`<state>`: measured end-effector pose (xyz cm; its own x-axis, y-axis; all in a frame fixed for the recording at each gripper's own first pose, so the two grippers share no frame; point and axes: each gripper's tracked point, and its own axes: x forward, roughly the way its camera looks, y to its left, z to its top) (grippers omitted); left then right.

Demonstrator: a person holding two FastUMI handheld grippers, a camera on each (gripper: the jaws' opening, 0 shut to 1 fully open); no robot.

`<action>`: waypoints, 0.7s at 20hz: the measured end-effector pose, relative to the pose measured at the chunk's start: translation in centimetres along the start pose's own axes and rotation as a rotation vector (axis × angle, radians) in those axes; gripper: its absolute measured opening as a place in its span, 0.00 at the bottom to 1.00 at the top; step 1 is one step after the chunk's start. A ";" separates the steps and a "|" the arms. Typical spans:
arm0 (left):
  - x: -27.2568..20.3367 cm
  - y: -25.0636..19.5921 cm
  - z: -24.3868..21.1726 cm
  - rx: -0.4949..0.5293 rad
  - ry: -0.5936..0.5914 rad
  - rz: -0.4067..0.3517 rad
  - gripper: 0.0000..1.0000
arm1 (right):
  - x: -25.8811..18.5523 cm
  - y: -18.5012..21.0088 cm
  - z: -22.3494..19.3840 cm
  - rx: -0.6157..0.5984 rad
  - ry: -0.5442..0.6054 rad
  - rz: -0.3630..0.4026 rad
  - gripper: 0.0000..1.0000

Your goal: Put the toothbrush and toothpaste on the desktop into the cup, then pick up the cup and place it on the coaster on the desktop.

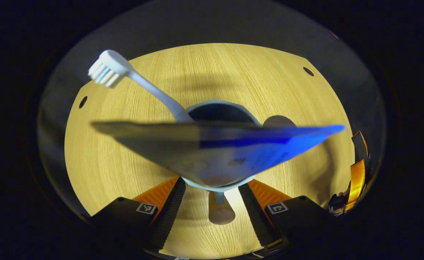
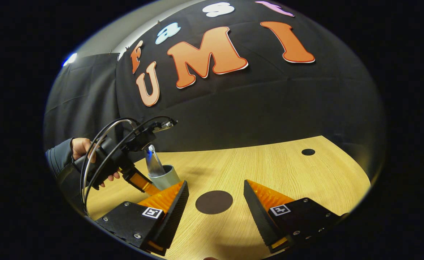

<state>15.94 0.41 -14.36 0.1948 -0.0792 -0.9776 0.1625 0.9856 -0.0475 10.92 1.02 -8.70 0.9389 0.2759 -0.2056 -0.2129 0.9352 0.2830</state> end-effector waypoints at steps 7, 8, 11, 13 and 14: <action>1.2 -2.1 6.4 -0.125 -0.035 -0.003 0.50 | -1.0 -0.2 -0.2 -0.002 -0.001 -0.015 0.92; 1.5 -2.0 7.2 -0.149 -0.041 0.012 0.50 | -1.3 -0.2 -0.1 0.000 -0.006 -0.019 0.92; 1.2 -2.3 10.9 -0.170 -0.057 0.031 0.33 | -2.0 -0.5 0.5 -0.003 -0.023 -0.031 0.92; 1.5 -2.9 13.5 -0.161 -0.068 0.024 0.32 | -2.4 -0.6 1.0 -0.003 -0.035 -0.037 0.92; 1.6 -3.2 14.9 -0.157 -0.073 0.022 0.32 | -2.6 -0.7 1.1 -0.004 -0.040 -0.043 0.92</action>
<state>30.12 -5.13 -12.70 0.2672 -0.0626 -0.9616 0.0056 0.9980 -0.0634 8.92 -0.65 -7.31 0.9574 0.2261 -0.1795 -0.1729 0.9470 0.2707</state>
